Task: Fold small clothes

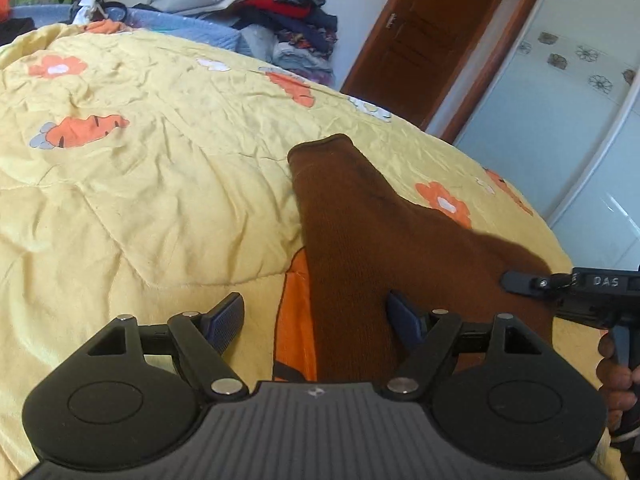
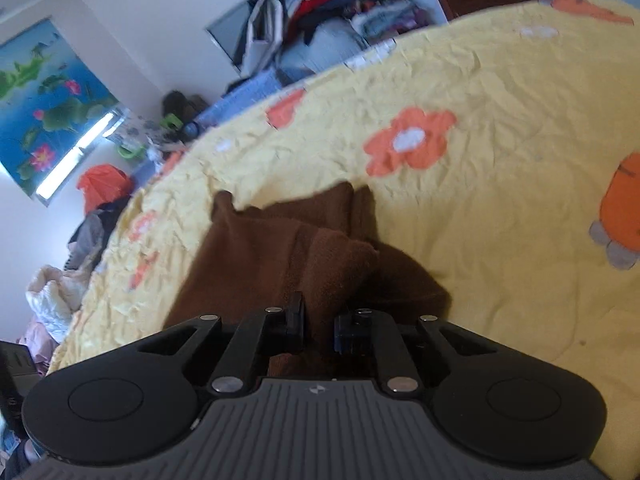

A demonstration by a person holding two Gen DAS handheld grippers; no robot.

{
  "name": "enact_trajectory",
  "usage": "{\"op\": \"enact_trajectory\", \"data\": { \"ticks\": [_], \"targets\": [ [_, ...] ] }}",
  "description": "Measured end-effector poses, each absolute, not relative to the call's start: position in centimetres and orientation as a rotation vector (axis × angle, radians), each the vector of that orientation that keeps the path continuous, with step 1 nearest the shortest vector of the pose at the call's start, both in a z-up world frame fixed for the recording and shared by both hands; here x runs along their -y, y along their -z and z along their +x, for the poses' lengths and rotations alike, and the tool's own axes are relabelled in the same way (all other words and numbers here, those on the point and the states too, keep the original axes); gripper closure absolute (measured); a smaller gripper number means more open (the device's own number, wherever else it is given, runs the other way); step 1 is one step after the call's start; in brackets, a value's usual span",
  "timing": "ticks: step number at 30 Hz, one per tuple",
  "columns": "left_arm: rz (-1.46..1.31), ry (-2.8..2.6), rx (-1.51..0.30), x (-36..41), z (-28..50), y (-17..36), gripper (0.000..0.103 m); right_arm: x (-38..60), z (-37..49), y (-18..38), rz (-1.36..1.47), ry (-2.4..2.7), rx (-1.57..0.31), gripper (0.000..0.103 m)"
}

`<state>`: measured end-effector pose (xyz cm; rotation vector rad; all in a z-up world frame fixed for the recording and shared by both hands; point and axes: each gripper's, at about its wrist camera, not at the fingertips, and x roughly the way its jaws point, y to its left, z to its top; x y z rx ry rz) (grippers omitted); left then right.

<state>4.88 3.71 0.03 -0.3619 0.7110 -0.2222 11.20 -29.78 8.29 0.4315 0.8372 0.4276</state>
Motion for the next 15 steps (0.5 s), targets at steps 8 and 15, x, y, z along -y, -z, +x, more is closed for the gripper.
{"op": "enact_trajectory", "data": {
  "ticks": [8, 15],
  "targets": [
    [-0.289, 0.248, -0.700, -2.1, 5.6, -0.6, 0.020, 33.0, 10.3, -5.5, 0.610, -0.400, -0.845, 0.056],
    [-0.083, 0.308, -0.598, 1.0, 6.7, -3.6, 0.020, 34.0, 10.4, -8.3, 0.684, -0.347, -0.753, 0.031]
  ]
}}
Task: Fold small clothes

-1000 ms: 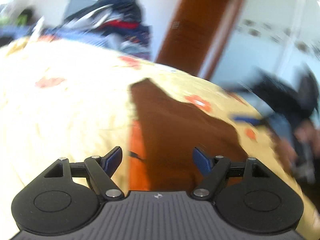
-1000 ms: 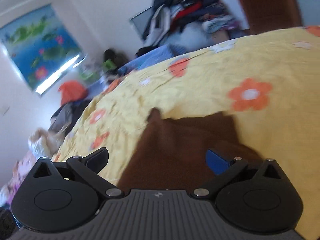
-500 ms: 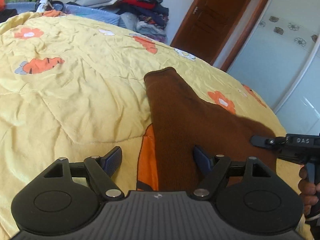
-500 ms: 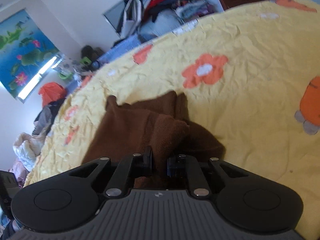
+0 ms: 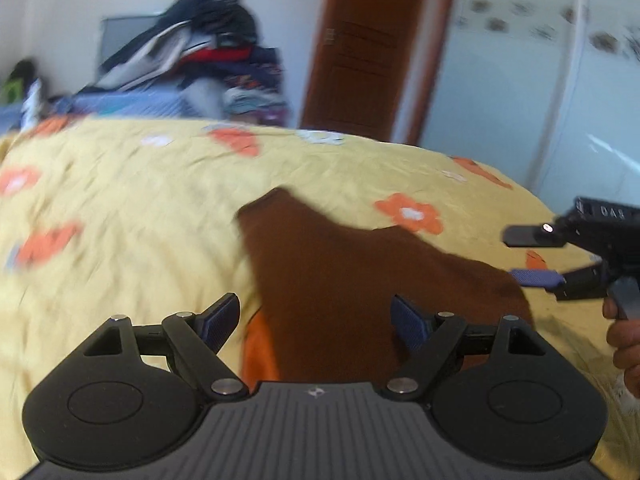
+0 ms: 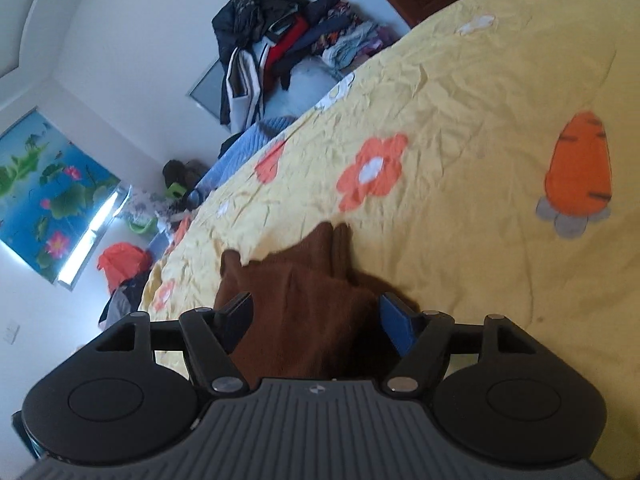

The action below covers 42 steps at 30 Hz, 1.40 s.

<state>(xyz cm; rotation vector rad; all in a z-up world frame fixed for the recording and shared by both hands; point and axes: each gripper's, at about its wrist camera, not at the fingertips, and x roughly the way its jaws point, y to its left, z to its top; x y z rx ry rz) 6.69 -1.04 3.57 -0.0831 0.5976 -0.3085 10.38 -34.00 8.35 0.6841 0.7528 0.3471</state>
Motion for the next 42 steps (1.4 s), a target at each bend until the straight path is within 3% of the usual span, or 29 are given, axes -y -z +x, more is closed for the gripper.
{"op": "enact_trajectory", "data": {
  "ticks": [4, 6, 9, 10, 16, 19, 24, 25, 27, 28, 29, 32, 37, 38, 42],
  "targets": [
    [-0.039, 0.371, -0.743, 3.0, 12.6, -3.1, 0.020, 32.0, 10.3, -9.3, 0.634, -0.389, -0.731, 0.025],
    [-0.026, 0.349, -0.849, 3.6, 15.6, -1.4, 0.021, 30.2, 10.0, -9.3, 0.580, -0.419, -0.733, 0.012],
    [0.079, 0.353, -0.807, 5.1, 15.9, -0.4, 0.011, 28.2, 10.8, -6.8, 0.493, -0.397, -0.862, 0.005],
    [0.092, 0.347, -0.813, 5.4, 16.0, -0.5, 0.011, 28.2, 10.4, -6.4, 0.477, -0.413, -0.803, 0.001],
    [-0.157, 0.262, -0.762, 0.2, 11.4, -2.1, 0.010, 29.8, 9.6, -7.3, 0.563, -0.390, -0.833, 0.006],
    [-0.386, 0.322, -0.840, -3.5, 7.7, -1.4, 0.010, 32.6, 6.3, -8.0, 0.652, -0.388, -0.795, 0.002],
    [-0.586, 0.483, -0.893, -4.2, 4.4, -0.1, 0.011, 33.7, 2.8, -6.1, 0.661, -0.435, -0.902, 0.004],
    [-0.607, 0.498, -0.889, -3.8, 4.3, 0.1, 0.011, 33.2, 2.7, -6.0, 0.653, -0.458, -0.914, 0.006],
    [-0.596, 0.535, -0.893, -2.9, 4.6, 0.2, 0.016, 32.1, 2.9, -5.7, 0.686, -0.509, -0.955, 0.033],
    [-0.598, 0.530, -0.916, -2.6, 4.9, 0.4, 0.044, 31.3, 3.4, -5.3, 0.694, -0.538, -0.987, 0.042],
    [-0.600, 0.507, -0.952, -2.5, 5.2, 0.6, 0.071, 30.7, 3.6, -5.0, 0.671, -0.547, -0.996, 0.065],
    [-0.624, 0.523, -0.977, -3.3, 4.5, 0.2, 0.080, 30.5, 3.7, -5.0, 0.645, -0.552, -1.011, 0.073],
    [-0.477, 0.525, -0.939, -3.0, 1.5, 0.2, 0.077, 31.2, 1.1, -4.9, 0.610, -0.583, -1.022, 0.079],
    [-0.468, 0.510, -0.936, -2.9, 1.3, -0.2, 0.074, 31.4, 0.8, -4.7, 0.622, -0.589, -0.998, 0.079],
    [-0.275, 0.463, -0.806, -2.2, -0.5, -4.5, 0.068, 32.5, 1.2, -6.4, 0.658, -0.547, -0.959, 0.039]
  ]
}}
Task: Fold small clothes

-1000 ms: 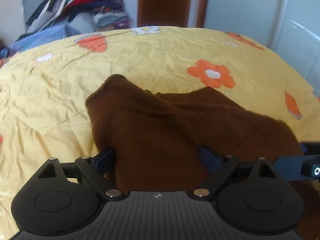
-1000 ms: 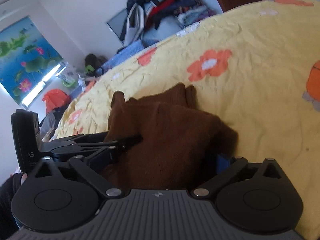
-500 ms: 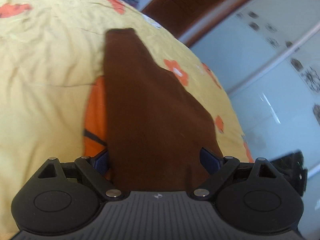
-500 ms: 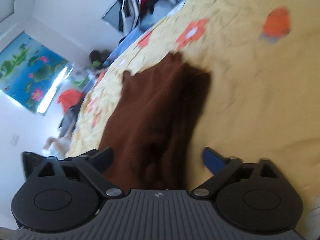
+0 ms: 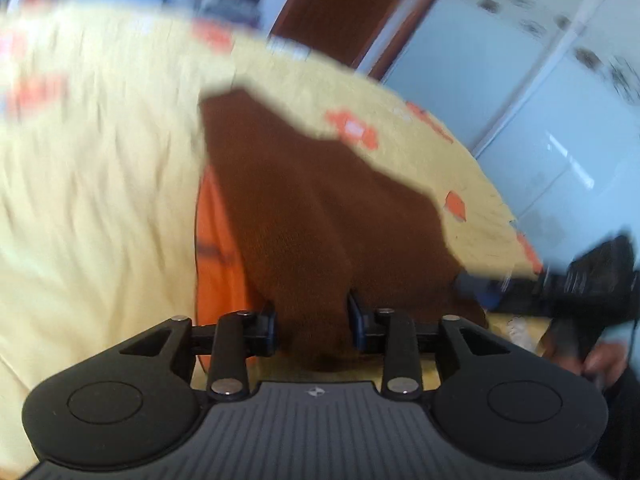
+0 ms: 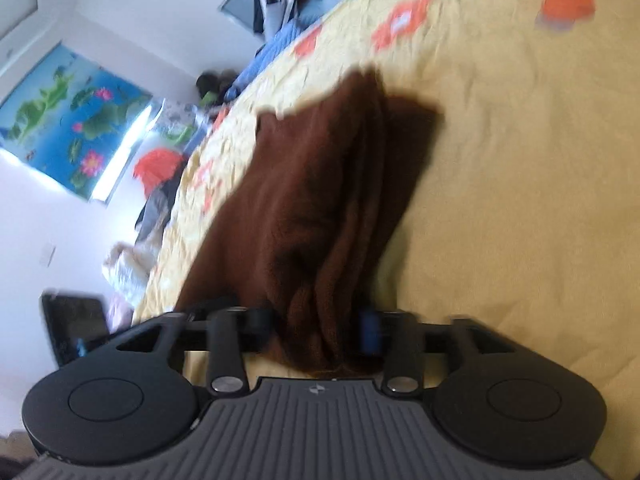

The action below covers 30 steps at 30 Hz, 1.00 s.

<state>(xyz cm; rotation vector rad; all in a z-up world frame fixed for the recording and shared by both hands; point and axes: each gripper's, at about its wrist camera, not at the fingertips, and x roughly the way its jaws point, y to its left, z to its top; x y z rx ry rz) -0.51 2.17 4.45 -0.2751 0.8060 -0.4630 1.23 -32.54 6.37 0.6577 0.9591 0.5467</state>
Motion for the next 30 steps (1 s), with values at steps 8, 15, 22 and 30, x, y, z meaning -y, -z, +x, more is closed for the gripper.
{"op": "enact_trajectory", "data": {
  "ticks": [8, 15, 22, 30],
  "targets": [
    [0.049, 0.487, -0.634, 5.4, -0.5, -5.6, 0.021, 30.0, 7.8, -11.7, 0.551, -0.537, -0.773, 0.020],
    [0.052, 0.528, -0.672, 5.5, -0.6, -3.2, 0.021, 29.0, 12.7, -7.0, 0.442, -0.454, -0.913, 0.022],
    [0.011, 0.520, -0.685, 6.0, 0.0, -2.8, 0.013, 24.9, 12.9, -11.4, 0.422, -0.541, -0.851, 0.016],
    [-0.023, 0.505, -0.692, 6.0, -0.1, -2.6, 0.012, 21.1, 17.0, -7.9, 0.283, -0.549, -0.954, 0.001]
  ]
}}
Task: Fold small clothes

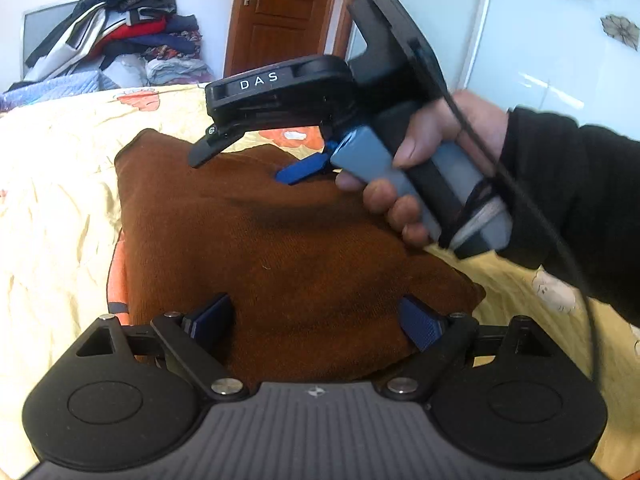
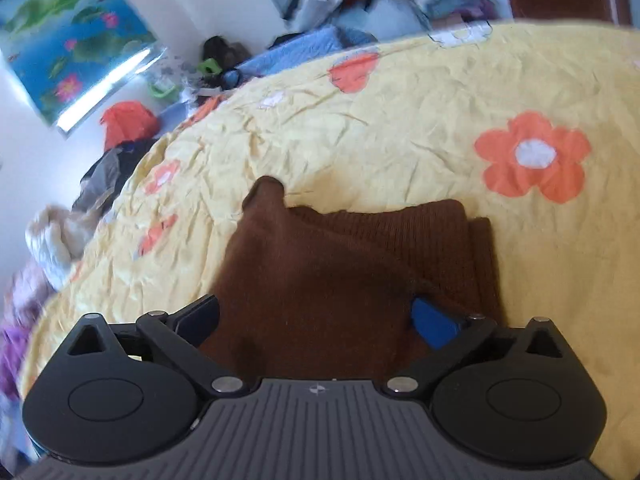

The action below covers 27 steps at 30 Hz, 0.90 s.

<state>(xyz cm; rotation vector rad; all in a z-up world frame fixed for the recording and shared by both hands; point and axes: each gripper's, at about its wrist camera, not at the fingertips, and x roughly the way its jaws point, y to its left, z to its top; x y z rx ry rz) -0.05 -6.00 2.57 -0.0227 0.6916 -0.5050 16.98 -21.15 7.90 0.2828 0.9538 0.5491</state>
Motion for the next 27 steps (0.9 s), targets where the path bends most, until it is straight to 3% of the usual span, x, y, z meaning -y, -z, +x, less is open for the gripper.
{"op": "enact_trajectory", "data": {
  "ticks": [3, 10, 12, 16, 19, 27],
  "targets": [
    [-0.013, 0.503, -0.687, 6.1, -0.2, -2.5, 0.012, 20.7, 16.9, -9.4, 0.214, -0.486, -0.982, 0.016],
    [0.002, 0.502, -0.686, 6.4, -0.5, -2.4, 0.009, 18.7, 17.4, -9.0, 0.207, -0.527, -1.004, 0.008],
    [-0.004, 0.502, -0.689, 6.2, -0.7, -2.6, 0.009, 18.8, 17.9, -7.4, 0.186, -0.545, -0.970, 0.000],
    [-0.042, 0.482, -0.659, 4.8, -1.5, -3.8, 0.009, 19.2, 17.1, -8.5, 0.213, -0.500, -0.981, 0.009],
    [-0.098, 0.444, -0.610, 2.2, -2.2, -4.8, 0.009, 22.2, 13.7, -10.5, 0.314, -0.509, -0.898, 0.002],
    [-0.578, 0.444, -0.873, -4.1, 1.6, -0.7, 0.010, 31.3, 5.0, -9.3, 0.486, -0.403, -0.894, 0.002]
  ]
}}
